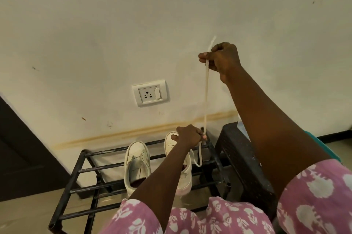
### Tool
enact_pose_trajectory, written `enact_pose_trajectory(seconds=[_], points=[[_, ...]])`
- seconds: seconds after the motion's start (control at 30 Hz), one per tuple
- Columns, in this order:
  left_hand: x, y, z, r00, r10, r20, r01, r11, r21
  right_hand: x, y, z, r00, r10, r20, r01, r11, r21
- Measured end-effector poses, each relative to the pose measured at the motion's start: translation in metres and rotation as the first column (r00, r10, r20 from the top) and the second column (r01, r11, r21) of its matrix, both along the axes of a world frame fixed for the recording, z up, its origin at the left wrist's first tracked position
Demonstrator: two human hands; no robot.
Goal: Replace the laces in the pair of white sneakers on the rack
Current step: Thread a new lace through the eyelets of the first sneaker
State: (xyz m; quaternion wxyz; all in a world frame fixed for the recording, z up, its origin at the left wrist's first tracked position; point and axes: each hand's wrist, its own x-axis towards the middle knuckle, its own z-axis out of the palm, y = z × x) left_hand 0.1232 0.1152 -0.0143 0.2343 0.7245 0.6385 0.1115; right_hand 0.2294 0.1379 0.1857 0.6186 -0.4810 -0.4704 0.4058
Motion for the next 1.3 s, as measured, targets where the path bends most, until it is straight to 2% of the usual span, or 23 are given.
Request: enact_pose_trajectory(seconds=[0.2,0.33,0.43,0.53,0.63,0.73,0.8,0.87,0.93,1.03,1.17,1.3], points=[[0.001,-0.001,-0.002,1.000,0.011,-0.005,-0.011,1.000,-0.024,0.002,-0.009,0.022,0.999,0.027,0.021,-0.028,0.999,0.031],[0.001,-0.006,-0.004,0.995,-0.027,-0.099,0.024,0.999,-0.037,0.004,-0.015,0.033,1.000,0.029,-0.005,-0.028,0.997,0.075],[0.000,-0.010,-0.005,0.994,-0.034,-0.106,0.031,0.999,-0.029,0.005,-0.020,0.042,0.999,0.037,0.000,-0.036,0.994,0.107],[-0.001,-0.011,-0.005,0.998,0.008,-0.058,-0.009,1.000,-0.029,0.006,-0.024,0.047,0.999,0.049,0.020,-0.051,0.991,0.121],[-0.007,-0.014,-0.007,0.997,0.021,0.070,-0.018,0.999,-0.039,0.005,-0.027,0.043,0.996,0.065,0.058,-0.072,0.987,0.141],[-0.021,-0.016,-0.004,0.985,0.144,0.092,-0.136,0.987,-0.089,0.001,-0.029,0.029,0.993,0.075,0.091,-0.086,0.988,0.131],[-0.036,-0.018,-0.007,0.950,0.287,0.120,-0.285,0.958,-0.029,-0.004,-0.031,0.012,0.992,0.084,0.098,-0.095,0.990,0.109],[-0.054,-0.024,-0.014,0.892,0.383,0.239,-0.408,0.911,0.062,-0.011,-0.033,-0.016,0.988,0.097,0.119,-0.107,0.991,0.085],[-0.070,-0.030,-0.021,0.863,0.431,0.264,-0.459,0.887,0.050,-0.017,-0.036,-0.054,0.981,0.112,0.160,-0.118,0.993,0.030],[-0.079,-0.037,-0.027,0.914,0.391,0.110,-0.393,0.920,-0.006,-0.025,-0.035,-0.113,0.972,0.125,0.198,-0.105,0.988,-0.110],[-0.073,-0.033,-0.033,0.930,0.355,0.093,-0.350,0.934,-0.070,-0.040,-0.028,-0.169,0.920,0.197,0.339,-0.107,0.958,-0.266],[-0.076,-0.027,-0.038,0.925,0.355,0.132,-0.354,0.935,-0.031,-0.059,-0.026,-0.206,0.795,0.282,0.536,-0.147,0.948,-0.282]])
